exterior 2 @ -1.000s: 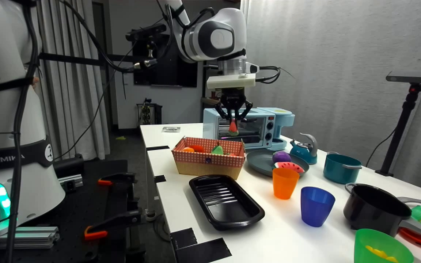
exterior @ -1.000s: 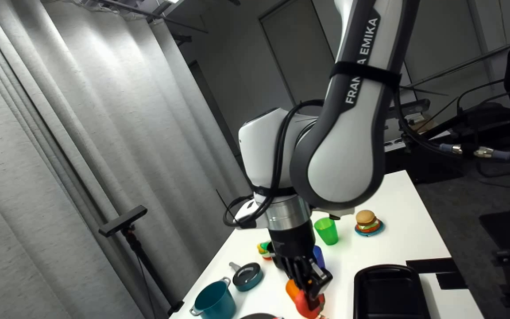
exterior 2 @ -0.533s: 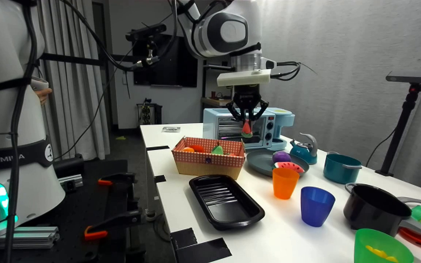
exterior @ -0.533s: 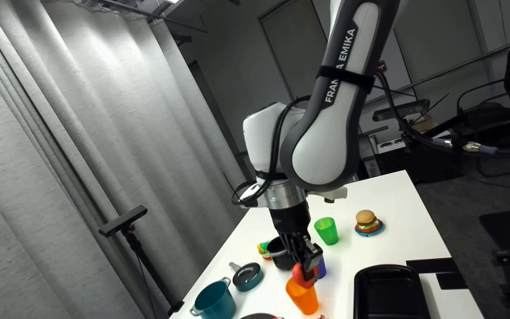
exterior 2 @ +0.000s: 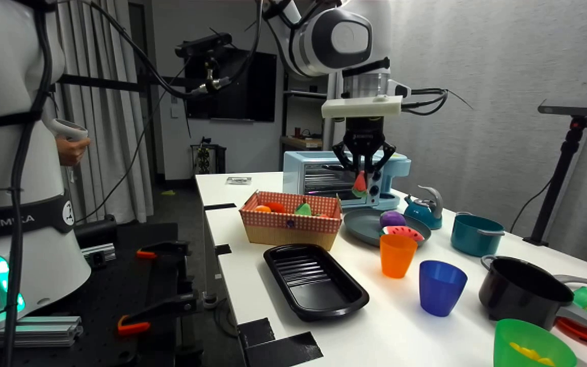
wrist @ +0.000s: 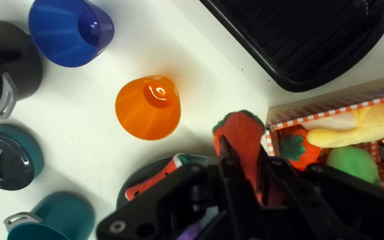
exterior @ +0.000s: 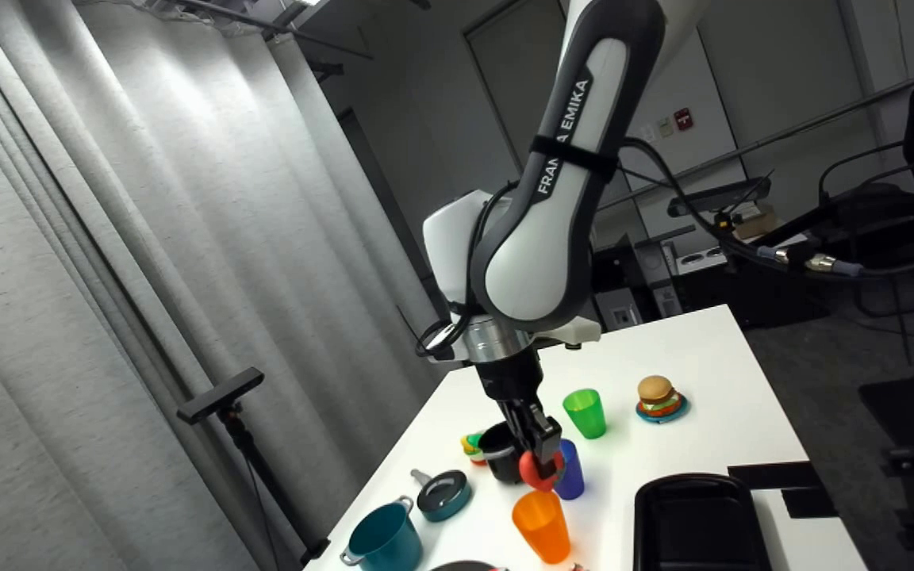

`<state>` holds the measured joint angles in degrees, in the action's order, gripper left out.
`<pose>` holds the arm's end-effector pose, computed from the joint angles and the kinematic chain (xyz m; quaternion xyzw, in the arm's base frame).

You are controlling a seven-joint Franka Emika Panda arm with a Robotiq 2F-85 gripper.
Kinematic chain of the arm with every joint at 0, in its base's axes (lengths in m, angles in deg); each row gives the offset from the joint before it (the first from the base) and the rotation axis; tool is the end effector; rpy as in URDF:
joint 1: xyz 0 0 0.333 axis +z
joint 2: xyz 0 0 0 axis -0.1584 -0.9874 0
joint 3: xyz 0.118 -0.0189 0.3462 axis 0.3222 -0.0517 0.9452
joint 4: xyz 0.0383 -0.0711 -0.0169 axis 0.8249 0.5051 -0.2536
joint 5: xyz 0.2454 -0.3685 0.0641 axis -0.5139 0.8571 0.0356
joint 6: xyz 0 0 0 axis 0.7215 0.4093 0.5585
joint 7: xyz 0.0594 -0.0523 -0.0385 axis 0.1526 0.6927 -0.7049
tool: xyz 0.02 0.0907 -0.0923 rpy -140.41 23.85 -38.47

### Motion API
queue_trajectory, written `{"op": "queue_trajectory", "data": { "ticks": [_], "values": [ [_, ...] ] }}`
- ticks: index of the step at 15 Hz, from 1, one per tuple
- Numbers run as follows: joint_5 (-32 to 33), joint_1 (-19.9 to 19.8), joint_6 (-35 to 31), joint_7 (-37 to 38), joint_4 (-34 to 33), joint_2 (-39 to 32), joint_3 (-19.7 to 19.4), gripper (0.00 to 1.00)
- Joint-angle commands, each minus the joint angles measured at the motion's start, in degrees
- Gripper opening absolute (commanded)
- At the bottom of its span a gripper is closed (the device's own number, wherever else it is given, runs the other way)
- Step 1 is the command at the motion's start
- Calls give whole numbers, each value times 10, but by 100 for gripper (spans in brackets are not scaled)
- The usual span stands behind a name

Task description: Pick up the red plush toy from the basket and put it in the orange cup.

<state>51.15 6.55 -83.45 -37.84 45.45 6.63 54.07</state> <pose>0.6182 0.0051 0.2831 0.9274 0.3698 0.0496 0.0269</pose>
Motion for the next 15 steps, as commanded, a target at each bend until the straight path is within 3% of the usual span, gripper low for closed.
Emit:
{"op": "queue_trajectory", "data": {
  "ticks": [1, 7, 15],
  "values": [
    [-4, -7, 33, 0, -65, -46, 1, 3],
    [-9, -18, 50, 2, -128, -94, 3, 3],
    [-17, -40, 46, 5, -150, -132, 6, 3]
  ]
}}
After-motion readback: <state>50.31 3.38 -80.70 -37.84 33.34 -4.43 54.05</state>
